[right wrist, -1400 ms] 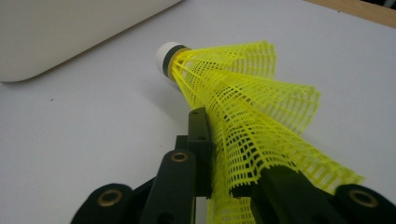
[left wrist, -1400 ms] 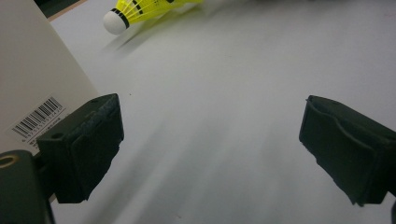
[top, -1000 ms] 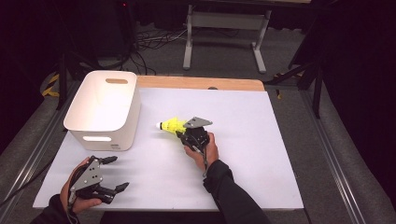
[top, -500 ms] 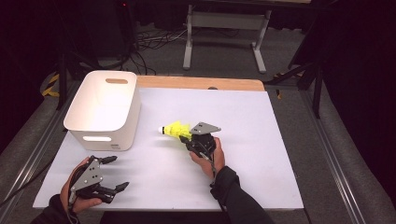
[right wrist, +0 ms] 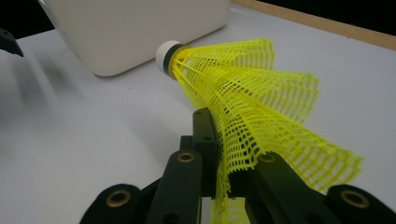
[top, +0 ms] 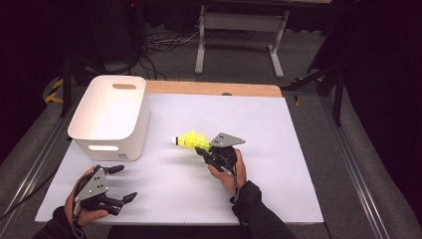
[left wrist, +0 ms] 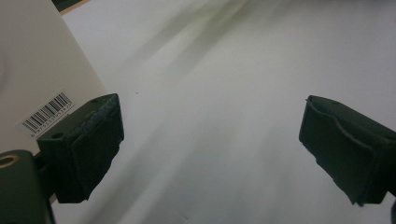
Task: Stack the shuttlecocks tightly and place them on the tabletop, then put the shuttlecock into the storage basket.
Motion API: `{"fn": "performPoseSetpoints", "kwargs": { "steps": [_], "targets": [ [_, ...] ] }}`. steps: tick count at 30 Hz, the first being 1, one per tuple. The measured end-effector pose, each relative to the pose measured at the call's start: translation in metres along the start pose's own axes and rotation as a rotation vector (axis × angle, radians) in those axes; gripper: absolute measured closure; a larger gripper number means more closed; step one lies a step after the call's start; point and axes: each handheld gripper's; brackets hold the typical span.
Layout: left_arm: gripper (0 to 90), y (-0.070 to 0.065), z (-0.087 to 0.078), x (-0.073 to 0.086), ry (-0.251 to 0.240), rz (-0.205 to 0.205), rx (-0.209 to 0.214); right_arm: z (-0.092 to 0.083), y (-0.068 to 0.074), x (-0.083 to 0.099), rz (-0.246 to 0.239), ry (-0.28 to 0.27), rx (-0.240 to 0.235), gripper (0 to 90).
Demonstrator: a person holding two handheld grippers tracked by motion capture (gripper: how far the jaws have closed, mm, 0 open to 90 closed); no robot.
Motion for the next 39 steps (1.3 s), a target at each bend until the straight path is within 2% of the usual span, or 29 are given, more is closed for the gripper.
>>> {"fn": "performPoseSetpoints", "kwargs": {
  "steps": [9,16,24,30,35,39],
  "targets": [
    [7.2,0.003,0.003,0.001,0.004,-0.012,0.004,-0.011,0.004,0.001,-0.024,0.004,-0.019,86.7],
    [7.2,0.000,0.004,0.000,0.012,0.006,0.005,-0.024,0.008,0.003,-0.051,0.007,-0.030,86.8],
    [7.2,0.001,0.007,0.000,0.011,-0.003,0.011,-0.034,0.013,0.005,-0.065,0.008,-0.045,86.7],
    [7.4,-0.001,0.008,-0.001,0.015,0.008,0.018,-0.040,0.015,0.003,-0.076,-0.003,-0.054,86.7],
    [7.4,-0.002,0.017,-0.006,0.015,0.004,0.036,-0.043,0.017,0.003,-0.091,-0.005,-0.060,86.7],
    [8.1,-0.003,0.030,-0.012,0.027,0.020,0.068,-0.041,0.019,0.004,-0.095,0.003,-0.070,86.7]
  ]
}}
Point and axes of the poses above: each handheld gripper's, and its own axes: z roughly forward along the jaws, x roughly out of its underside, y roughly to its left, and after that the axes turned 10 degrees about -y, right-handed
